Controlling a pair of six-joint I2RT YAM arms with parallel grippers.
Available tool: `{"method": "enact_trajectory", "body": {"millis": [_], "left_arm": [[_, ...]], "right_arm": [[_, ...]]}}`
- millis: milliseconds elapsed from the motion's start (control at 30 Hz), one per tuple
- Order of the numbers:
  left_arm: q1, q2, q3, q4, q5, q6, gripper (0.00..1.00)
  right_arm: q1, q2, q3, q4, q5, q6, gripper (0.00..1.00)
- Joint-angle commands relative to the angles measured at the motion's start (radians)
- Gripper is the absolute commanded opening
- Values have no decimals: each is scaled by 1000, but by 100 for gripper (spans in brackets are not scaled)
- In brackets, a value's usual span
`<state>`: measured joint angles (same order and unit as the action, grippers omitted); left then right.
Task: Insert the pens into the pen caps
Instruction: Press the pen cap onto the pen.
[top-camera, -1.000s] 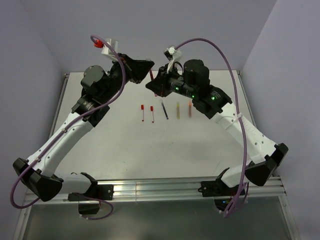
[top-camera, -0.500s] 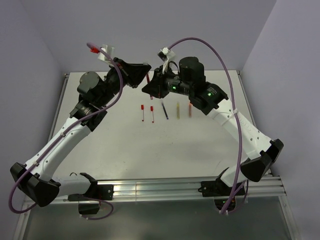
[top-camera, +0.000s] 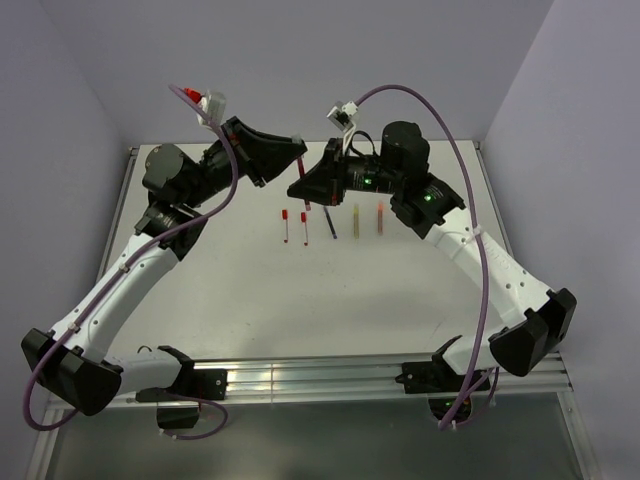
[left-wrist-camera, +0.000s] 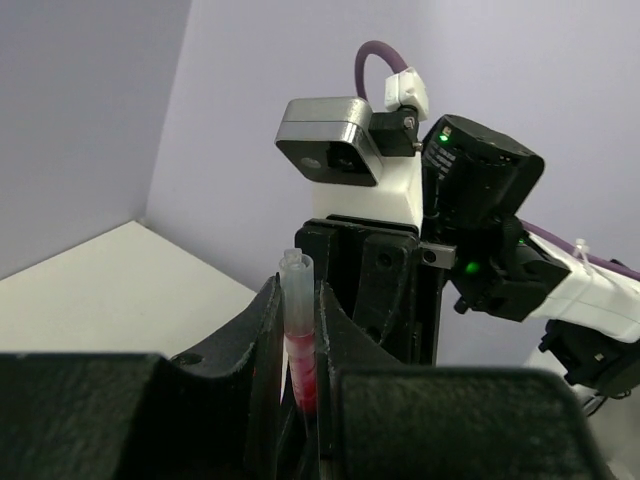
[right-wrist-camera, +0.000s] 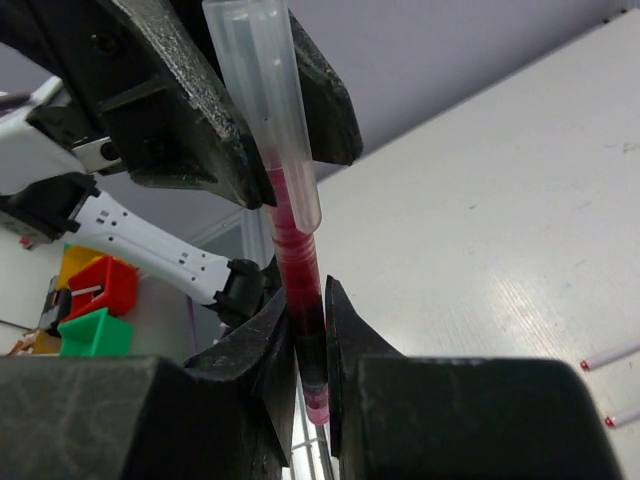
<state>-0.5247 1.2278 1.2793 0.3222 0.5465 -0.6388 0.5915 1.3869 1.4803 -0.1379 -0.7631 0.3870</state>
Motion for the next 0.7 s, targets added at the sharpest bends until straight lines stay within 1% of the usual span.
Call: {"method": "enact_trajectory", "body": {"millis": [0,133,200,233,333,400,467,533,600,667], "left_arm": [[-31,-10,-49,-84,429,-76,0],[-29,-2,-55,-42,477,-111,0],[-31,-2,-61,-28,471,-130,0],[-29,-2,-64,-32,461,-131,0],[-29,-7,-66,-74,393,-124,0],[-29,-13,-69,-98,334,-131,0],[-38,-14,-61,-133,288,-108,0],[-58,-13,-31,-222,207,-69,0],[-70,-8,1,-270,131,-55,0],[-92,-7,14,-316,84,-47,0]], "right_arm": [[-122,-63,34,365,186,89,0],[-128,-72,25,368,168,85,0],[-127,-75,20,362,174,78,0],[-127,-77,21,353,201,70,0],[-128,-78,40,307,238,53,0],[-122,-74,61,267,291,33,0],[-113,-71,93,238,347,3,0],[-91,-57,139,178,398,-23,0],[-61,-40,169,132,470,-59,0],[-44,-34,202,92,514,-86,0]]}}
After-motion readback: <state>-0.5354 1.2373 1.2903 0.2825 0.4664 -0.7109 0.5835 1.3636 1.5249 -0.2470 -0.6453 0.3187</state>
